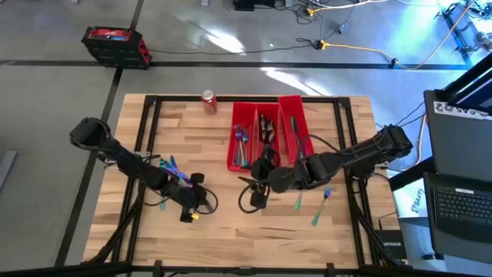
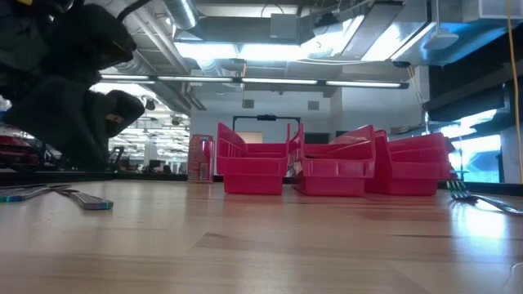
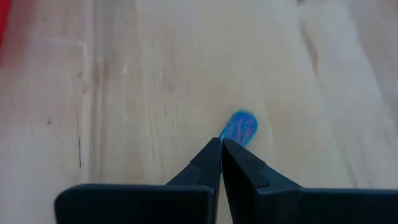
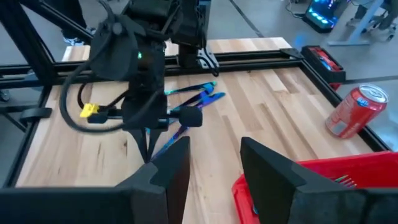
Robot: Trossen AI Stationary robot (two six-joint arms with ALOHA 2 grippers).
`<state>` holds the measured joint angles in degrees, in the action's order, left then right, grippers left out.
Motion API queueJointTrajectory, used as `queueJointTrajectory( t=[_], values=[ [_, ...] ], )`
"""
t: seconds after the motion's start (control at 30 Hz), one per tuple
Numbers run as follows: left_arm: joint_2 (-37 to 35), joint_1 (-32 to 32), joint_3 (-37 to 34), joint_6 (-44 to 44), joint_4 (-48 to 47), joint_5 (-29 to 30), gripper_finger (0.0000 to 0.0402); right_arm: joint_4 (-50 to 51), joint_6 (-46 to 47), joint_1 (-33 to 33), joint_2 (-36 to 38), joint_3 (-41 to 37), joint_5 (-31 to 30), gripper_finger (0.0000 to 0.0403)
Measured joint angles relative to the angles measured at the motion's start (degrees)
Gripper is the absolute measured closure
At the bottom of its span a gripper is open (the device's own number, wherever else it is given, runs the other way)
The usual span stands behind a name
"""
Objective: Sort silverware
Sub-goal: Put the purple table knife into the right red bin
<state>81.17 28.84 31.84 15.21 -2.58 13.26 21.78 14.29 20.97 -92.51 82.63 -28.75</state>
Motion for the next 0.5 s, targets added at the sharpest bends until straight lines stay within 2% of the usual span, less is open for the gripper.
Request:
queueJointTrajectory(
  t=[0.23, 0.5],
  values=[
    [3.8, 0.0, 1.6, 0.8, -1.4, -1.3, 0.0402, 0.3, -1.1, 0.0, 0.0, 0.0, -0.6, 0.0276],
    [4.0, -0.1, 1.5, -0.2, -1.6, -1.7, 0.0402, 0.8, -1.1, 0.0, 0.0, 0.0, -0.7, 0.0276]
  ],
)
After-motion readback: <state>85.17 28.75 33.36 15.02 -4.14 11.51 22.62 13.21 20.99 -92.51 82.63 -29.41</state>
